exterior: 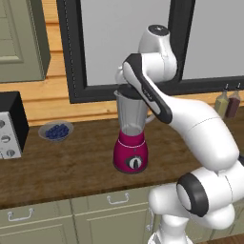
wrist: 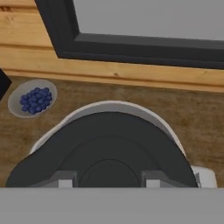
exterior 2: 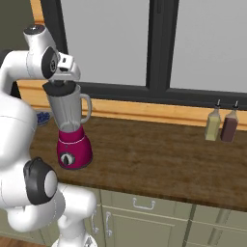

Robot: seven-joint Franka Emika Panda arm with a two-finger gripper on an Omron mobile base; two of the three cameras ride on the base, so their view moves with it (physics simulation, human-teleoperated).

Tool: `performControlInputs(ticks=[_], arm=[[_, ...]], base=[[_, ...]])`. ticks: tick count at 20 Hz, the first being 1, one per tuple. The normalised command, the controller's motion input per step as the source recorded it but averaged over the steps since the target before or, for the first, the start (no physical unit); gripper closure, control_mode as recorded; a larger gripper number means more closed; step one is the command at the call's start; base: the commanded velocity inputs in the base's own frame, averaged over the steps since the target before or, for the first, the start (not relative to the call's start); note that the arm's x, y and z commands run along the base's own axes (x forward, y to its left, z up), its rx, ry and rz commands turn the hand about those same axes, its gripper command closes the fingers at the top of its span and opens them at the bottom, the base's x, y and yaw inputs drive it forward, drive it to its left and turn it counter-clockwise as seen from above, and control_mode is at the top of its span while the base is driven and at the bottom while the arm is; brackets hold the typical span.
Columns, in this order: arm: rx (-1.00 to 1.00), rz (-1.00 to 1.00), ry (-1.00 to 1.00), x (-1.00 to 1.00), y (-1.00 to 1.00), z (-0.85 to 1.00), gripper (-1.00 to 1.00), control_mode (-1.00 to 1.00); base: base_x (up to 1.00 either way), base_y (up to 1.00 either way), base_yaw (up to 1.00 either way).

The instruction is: Close the lid blender by securely placing the lid on top.

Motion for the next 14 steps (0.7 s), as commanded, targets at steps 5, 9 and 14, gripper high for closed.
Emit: performControlInputs(ticks=[5,9,14], arm=[[0.00,0.00,0.03,0.10,0.10,-0.03,1.00,-1.00],[0.00,0.00,0.02,0.13,0.05,-0.01,1.00,-1.00],[0.00,0.00,0.00,0.17,0.00,0.00,1.00,-1.00]], base=[[0.00,0.00,0.00],[0.00,0.00,0.00],[0.00,0.00,0.00]])
